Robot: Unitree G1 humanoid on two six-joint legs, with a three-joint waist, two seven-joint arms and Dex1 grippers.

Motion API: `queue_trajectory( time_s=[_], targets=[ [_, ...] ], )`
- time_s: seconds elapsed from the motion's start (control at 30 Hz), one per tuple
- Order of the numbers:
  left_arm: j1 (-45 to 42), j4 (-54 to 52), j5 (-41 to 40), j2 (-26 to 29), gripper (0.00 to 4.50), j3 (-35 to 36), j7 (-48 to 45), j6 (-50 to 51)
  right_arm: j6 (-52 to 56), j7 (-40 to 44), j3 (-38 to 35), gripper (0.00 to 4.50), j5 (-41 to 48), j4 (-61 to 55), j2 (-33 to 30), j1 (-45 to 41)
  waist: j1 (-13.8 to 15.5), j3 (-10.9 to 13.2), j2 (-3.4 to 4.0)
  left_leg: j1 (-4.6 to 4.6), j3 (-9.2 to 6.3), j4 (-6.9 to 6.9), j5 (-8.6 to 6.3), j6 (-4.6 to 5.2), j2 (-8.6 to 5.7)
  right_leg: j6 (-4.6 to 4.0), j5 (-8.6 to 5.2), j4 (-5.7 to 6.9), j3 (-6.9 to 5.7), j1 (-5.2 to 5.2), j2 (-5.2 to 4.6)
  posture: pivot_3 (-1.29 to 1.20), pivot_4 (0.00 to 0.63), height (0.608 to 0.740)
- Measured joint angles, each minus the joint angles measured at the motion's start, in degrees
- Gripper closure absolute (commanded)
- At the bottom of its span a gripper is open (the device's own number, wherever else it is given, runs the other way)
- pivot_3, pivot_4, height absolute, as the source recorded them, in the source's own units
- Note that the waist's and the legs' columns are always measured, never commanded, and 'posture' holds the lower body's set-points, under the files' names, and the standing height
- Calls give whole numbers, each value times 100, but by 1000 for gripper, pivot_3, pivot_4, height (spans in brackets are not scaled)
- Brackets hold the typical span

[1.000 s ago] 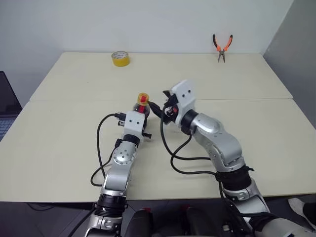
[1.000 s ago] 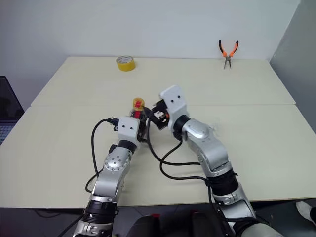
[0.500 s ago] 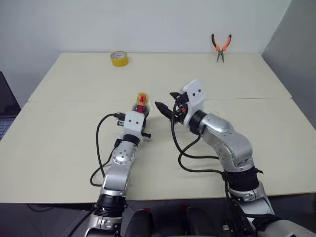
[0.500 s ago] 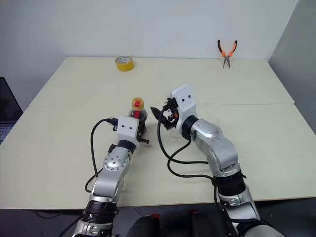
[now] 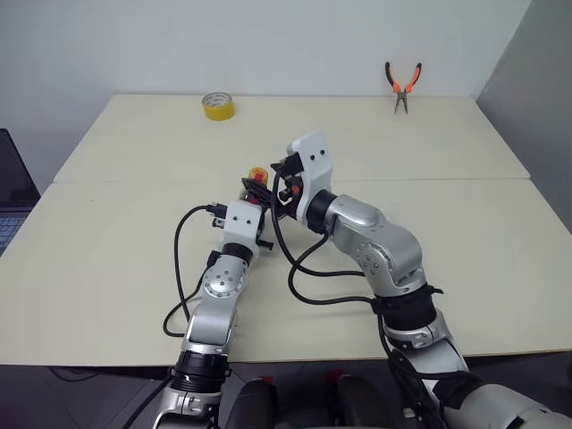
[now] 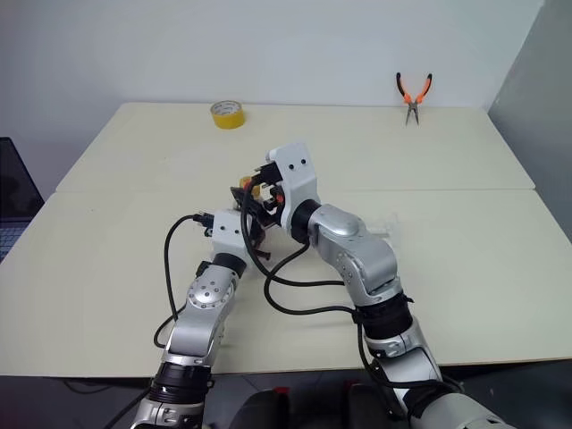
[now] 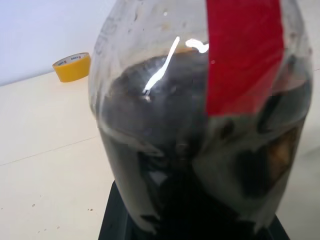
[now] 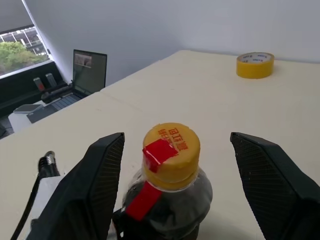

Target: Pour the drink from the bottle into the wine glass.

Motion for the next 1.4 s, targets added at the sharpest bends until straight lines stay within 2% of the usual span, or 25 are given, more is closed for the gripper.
queue_trajectory(
  time_s=[0.23, 0.33, 0.5, 0.53, 0.7, 1.03, 1.2, 1.4],
  targets=[
    [0, 0, 2, -7, 3744, 0, 6, 0, -149, 6, 7, 893, -116, 159, 12, -3, 0, 0, 0, 0, 0, 0, 0, 0, 0, 0, 0, 1, 0, 0, 0, 0, 150, 740],
    [0, 0, 1, -11, 3744, 0, 6, 0, -154, 13, 7, 1502, -117, 165, 14, -2, 0, 0, 0, 0, 0, 0, 0, 0, 1, 0, 0, 1, 0, 0, 0, 0, 150, 740],
    [-23, 32, 1, -24, 3745, -4, 5, 0, -154, 51, 44, 3198, -101, 164, 90, -2, 0, 0, 0, 0, 0, 0, 0, 0, 1, 0, 0, 1, 0, 0, 0, 0, 150, 740],
    [-24, 33, 1, -24, 3745, -2, 6, 0, -153, 53, 41, 3256, -91, 165, 92, -2, 1, 0, 0, 0, 0, 0, 0, 0, 1, 0, 0, 1, 0, 0, 0, 0, 150, 740],
    [-24, 34, 9, -22, 3754, -2, 7, -6, -95, 71, -122, 3256, 89, 166, 180, 53, 1, 0, 0, -1, -1, 0, 0, 0, 1, 0, 0, 1, 0, 0, 0, 0, 150, 740],
    [-23, 37, 12, -28, 3759, -20, 11, -77, 276, 84, -686, 3262, 1067, 153, 248, 91, -9, 0, 0, 0, 0, -2, 0, 1, 1, 0, 0, 0, 1, 0, 0, 0, 150, 740],
    [-21, 42, 5, -36, 3759, -19, 12, -78, -442, 23, -74, 3266, 313, -4, -84, 245, -4, 0, 0, -2, 2, 0, 0, 0, -1, 0, 0, -3, 1, -1, 0, 0, 150, 740],
    [-18, 42, -54, -96, 3760, 114, 100, -116, -1249, -151, 260, 3270, -785, -872, -1005, 878, 20, 1, -1, -6, 0, 0, 0, -1, -1, 2, 0, -9, 1, 0, -1, 0, 150, 740]
  ],
)
